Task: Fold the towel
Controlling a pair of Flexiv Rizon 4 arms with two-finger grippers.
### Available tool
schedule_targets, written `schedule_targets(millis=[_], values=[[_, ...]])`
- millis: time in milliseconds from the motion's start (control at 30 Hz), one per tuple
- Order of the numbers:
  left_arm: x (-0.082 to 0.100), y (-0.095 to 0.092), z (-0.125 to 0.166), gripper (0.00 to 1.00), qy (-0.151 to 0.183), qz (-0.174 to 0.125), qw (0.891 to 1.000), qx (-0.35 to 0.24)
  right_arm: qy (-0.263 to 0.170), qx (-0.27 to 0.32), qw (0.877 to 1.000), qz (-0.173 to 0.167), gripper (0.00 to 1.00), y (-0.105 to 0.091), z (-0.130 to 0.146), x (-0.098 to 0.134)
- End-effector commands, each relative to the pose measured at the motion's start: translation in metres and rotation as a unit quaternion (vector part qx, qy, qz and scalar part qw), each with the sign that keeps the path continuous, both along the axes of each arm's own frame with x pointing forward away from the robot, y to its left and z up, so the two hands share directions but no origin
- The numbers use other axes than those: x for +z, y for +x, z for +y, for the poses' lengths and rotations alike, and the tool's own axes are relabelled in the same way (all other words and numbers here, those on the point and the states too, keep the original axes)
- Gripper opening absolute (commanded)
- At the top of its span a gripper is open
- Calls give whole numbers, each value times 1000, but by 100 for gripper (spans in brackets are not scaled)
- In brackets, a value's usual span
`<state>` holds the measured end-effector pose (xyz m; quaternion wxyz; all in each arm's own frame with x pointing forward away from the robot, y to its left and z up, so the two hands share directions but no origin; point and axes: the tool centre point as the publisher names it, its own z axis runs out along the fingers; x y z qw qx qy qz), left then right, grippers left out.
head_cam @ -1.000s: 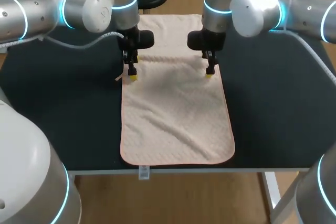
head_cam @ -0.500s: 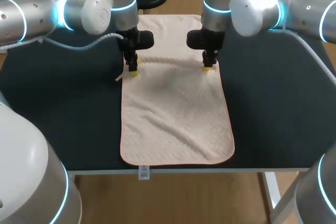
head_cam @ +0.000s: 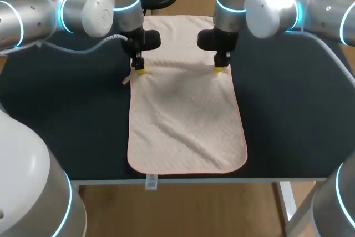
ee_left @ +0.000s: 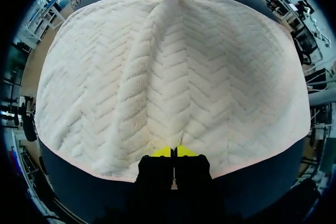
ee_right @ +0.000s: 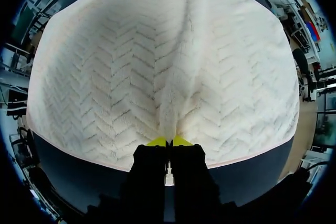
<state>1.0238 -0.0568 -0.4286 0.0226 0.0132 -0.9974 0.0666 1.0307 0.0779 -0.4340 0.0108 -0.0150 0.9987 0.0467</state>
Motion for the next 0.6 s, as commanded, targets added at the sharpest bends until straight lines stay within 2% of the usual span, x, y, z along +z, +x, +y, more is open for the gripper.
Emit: schedule_targets(millis=[33, 267, 500, 600], values=[[28, -7, 6, 0, 2, -24, 1000, 4, 2, 0, 1000, -15, 0, -8, -6, 23], [85, -6, 9, 0, -5, -95, 995, 4, 14, 4, 999, -49, 0, -8, -7, 65], [145, -2, 14, 0, 1, -180, 984, 8, 27, 14, 995, -92, 0, -3, -9, 113], [167, 1, 16, 0, 9, -208, 978, 5, 35, 21, 993, -114, 0, -1, -8, 134]])
